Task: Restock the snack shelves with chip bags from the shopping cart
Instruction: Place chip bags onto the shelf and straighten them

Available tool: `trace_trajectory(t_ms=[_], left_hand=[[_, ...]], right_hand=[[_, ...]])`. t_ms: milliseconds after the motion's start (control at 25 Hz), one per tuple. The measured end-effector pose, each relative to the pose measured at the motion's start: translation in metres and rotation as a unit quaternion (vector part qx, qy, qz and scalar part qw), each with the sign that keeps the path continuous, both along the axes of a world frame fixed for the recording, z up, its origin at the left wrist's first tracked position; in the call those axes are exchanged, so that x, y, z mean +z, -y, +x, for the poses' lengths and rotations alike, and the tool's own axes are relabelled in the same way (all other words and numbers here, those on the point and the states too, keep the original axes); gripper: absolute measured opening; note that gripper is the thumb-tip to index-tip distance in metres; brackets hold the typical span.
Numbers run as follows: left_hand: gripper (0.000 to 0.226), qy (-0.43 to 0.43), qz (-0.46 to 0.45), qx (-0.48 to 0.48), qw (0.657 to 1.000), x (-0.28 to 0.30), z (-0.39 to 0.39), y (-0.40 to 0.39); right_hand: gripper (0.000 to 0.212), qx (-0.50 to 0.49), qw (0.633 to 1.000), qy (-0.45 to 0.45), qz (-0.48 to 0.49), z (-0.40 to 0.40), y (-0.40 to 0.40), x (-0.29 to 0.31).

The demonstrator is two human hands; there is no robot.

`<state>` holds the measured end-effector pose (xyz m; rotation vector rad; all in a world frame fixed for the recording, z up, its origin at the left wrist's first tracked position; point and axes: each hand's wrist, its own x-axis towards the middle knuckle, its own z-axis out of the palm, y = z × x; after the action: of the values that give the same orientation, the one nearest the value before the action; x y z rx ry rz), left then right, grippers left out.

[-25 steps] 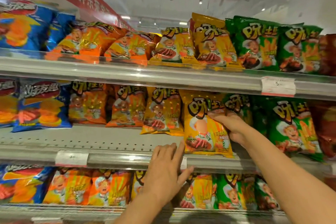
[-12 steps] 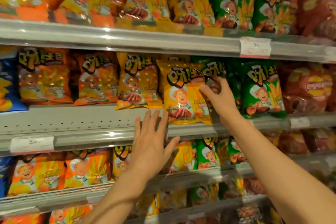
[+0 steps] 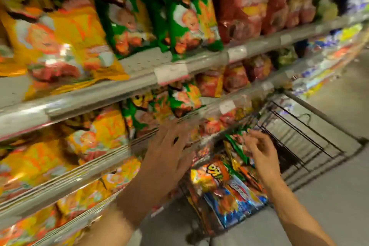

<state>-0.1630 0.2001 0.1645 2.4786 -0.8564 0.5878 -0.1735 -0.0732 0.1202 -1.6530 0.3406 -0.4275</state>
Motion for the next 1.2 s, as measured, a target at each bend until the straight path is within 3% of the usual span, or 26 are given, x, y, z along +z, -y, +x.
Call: trace_trajectory(t_ms=[160, 320, 520, 720, 840, 960, 1120, 1200], left_hand=[[0.054, -0.118, 0.049, -0.051, 0.99, -0.057, 0.042, 0.082], [0.052, -0.232, 0.103, -0.071, 0.965, -0.119, 0.095, 0.163], [0.061, -0.376, 0.19, -0.065, 0.905, -0.176, 0.167, 0.255], [0.065, -0.42, 0.211, -0.03, 0.882, -0.205, 0.242, 0.333], [0.07, -0.414, 0.251, -0.026, 0.874, -0.228, 0.281, 0.374], [0.082, -0.44, 0.284, -0.007, 0.852, -0.259, 0.308, 0.41], [0.099, -0.526, 0.277, 0.072, 0.801, -0.294, 0.318, 0.431], [0.102, -0.557, 0.267, 0.103, 0.78, -0.303, 0.319, 0.432]], right_hand=[[0.01, -0.076, 0.991, -0.109, 0.032, -0.015, 0.083, -0.08], [0.015, -0.111, 0.956, -0.246, 0.116, 0.006, 0.145, -0.163], [0.069, -0.109, 0.892, -0.388, 0.205, 0.046, 0.2, -0.235], [0.083, -0.293, 0.81, -0.398, 0.315, 0.094, 0.265, -0.277], [0.074, -0.274, 0.756, -0.437, 0.403, 0.111, 0.296, -0.291], [0.056, -0.224, 0.728, -0.444, 0.472, 0.125, 0.311, -0.3], [0.046, -0.129, 0.72, -0.348, 0.587, 0.136, 0.311, -0.308], [0.03, -0.126, 0.739, -0.358, 0.556, 0.132, 0.309, -0.317]])
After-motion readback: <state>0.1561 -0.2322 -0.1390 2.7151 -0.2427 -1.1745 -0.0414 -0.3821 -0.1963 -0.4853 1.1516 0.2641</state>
